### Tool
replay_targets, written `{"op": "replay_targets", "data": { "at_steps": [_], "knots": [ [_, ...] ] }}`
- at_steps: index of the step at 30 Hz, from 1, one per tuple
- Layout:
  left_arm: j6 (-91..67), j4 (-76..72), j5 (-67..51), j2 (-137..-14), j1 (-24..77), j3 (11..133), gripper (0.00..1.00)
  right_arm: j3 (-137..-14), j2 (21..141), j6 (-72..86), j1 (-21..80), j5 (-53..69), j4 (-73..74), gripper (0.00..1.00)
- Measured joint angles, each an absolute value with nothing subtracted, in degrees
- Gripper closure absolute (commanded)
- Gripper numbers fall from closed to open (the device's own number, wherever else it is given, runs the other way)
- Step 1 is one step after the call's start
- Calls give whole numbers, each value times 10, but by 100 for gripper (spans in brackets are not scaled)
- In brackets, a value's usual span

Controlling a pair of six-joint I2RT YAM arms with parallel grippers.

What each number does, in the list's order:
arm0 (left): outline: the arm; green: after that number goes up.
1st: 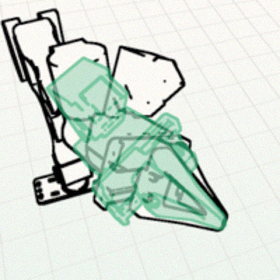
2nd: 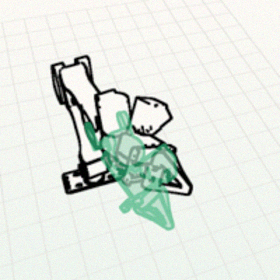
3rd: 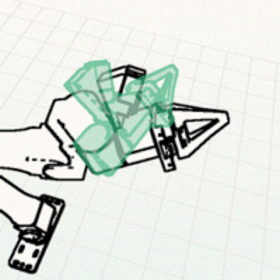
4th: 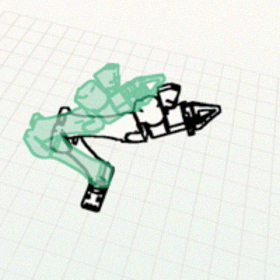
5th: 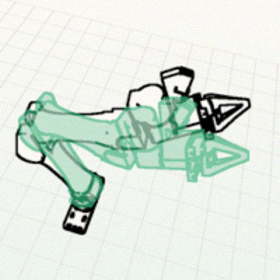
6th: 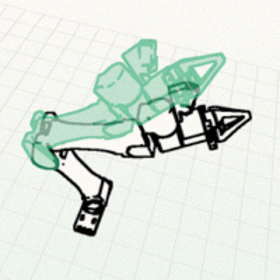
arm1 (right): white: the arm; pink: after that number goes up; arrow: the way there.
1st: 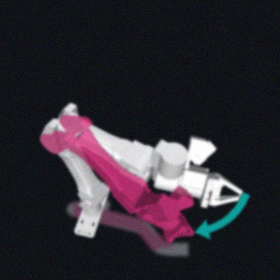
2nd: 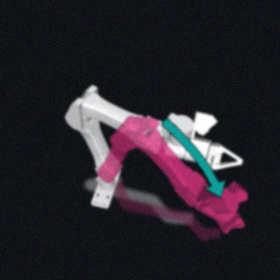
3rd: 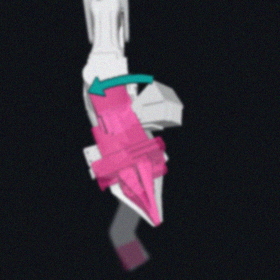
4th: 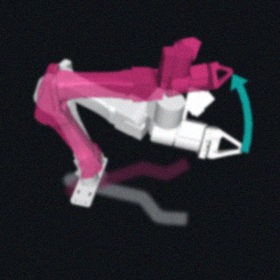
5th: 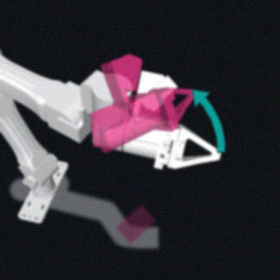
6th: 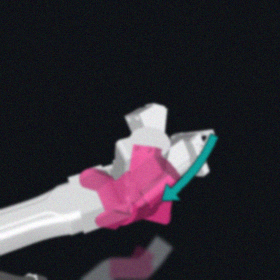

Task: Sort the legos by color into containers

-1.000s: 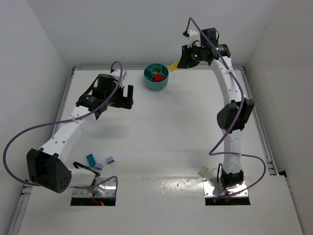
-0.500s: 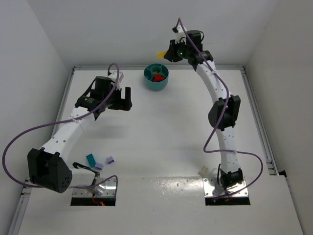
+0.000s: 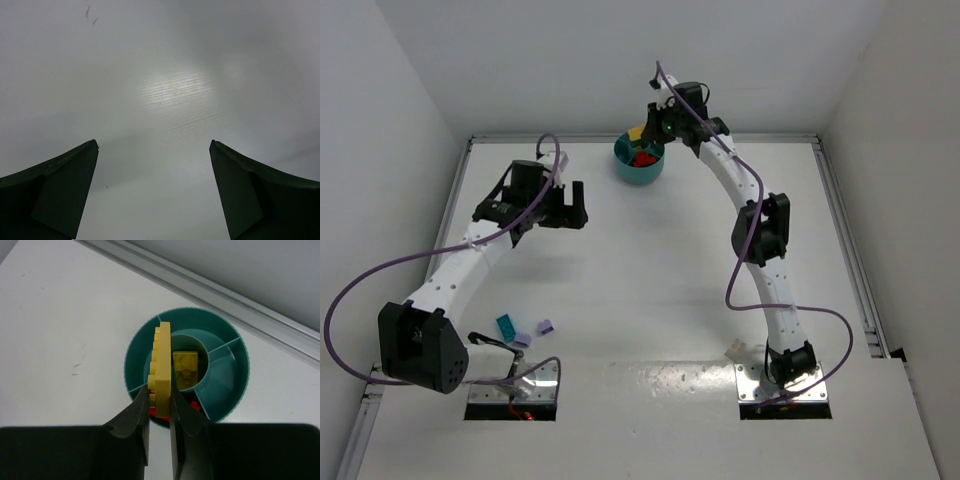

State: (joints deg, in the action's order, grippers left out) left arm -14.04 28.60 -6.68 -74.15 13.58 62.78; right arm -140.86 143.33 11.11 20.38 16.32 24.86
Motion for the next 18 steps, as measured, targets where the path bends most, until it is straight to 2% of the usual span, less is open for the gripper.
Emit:
{"op": "replay_targets", "data": {
  "at_steps": [7,12,18],
  "knots": [
    [-142,285,-76,-741,131,624,0,-1409,1433,98,206,118,247,100],
    [-142,281,-81,-741,127,624,0,-1409,1433,88,208,101,247,92],
    [-142,278,-85,-741,127,615,0,-1409,1433,79,211,92,247,91]
  ]
}}
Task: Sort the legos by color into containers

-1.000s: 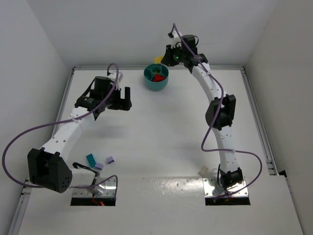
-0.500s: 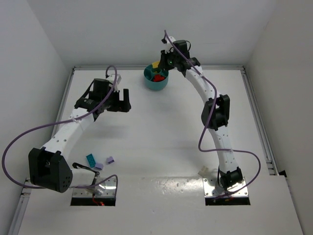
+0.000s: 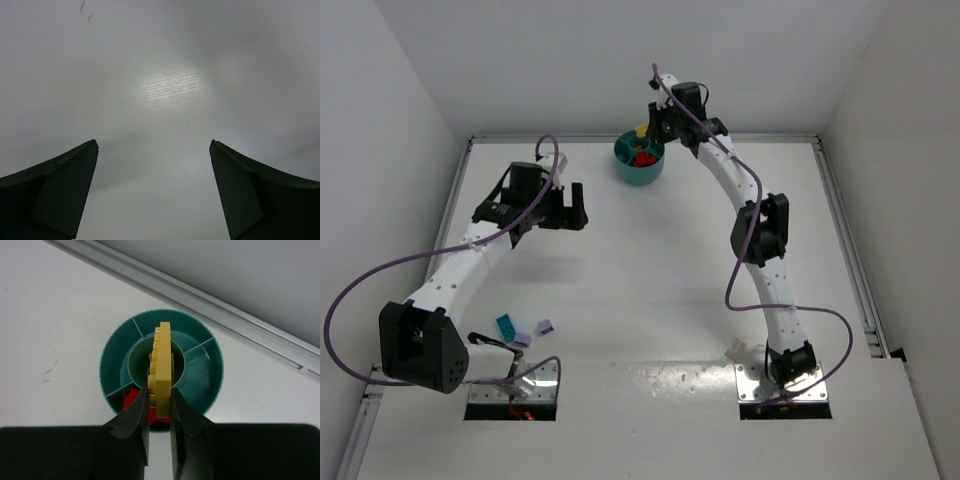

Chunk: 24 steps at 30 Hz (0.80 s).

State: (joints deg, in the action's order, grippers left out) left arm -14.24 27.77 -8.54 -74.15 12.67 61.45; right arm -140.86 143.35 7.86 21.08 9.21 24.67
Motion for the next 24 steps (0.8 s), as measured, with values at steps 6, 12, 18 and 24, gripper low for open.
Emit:
{"op": "replay_targets", "data": {
  "at_steps": [6,12,18,24],
  "knots": [
    [-143,276,-90,-741,127,609,0,-1409,1433,73,220,90,247,90],
    [-143,277,-93,-741,127,605,0,-1406,1433,70,227,90,255,90],
    [-142,277,-96,-741,123,605,0,-1400,1433,69,227,90,262,90],
    [-142,277,-97,-741,123,601,0,-1390,1433,64,227,89,264,80]
  ]
}}
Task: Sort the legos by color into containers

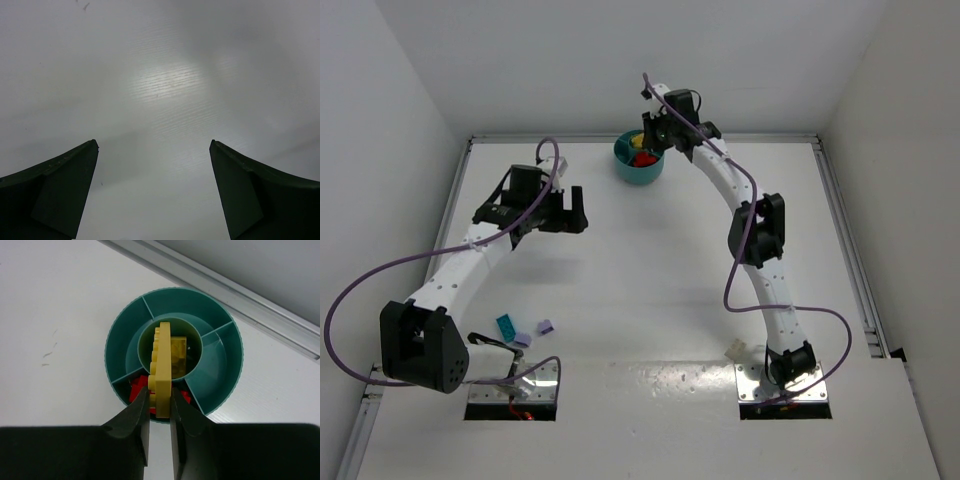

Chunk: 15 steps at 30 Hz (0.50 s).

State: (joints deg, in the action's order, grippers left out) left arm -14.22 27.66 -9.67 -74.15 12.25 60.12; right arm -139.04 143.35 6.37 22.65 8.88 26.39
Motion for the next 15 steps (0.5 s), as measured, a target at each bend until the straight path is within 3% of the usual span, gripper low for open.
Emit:
{"op": "replay_targets", "data": {
  "at_steps": [3,6,15],
  "knots": [
    [-142,277,-97,-741,123,600,0,-1385,1433,60,227,88,269,60],
    [-142,276,-97,-741,123,597,0,-1381,1433,56,227,87,272,49],
    [-140,273,-96,-741,123,587,0,-1377,1430,55,230,86,276,47]
  ]
}}
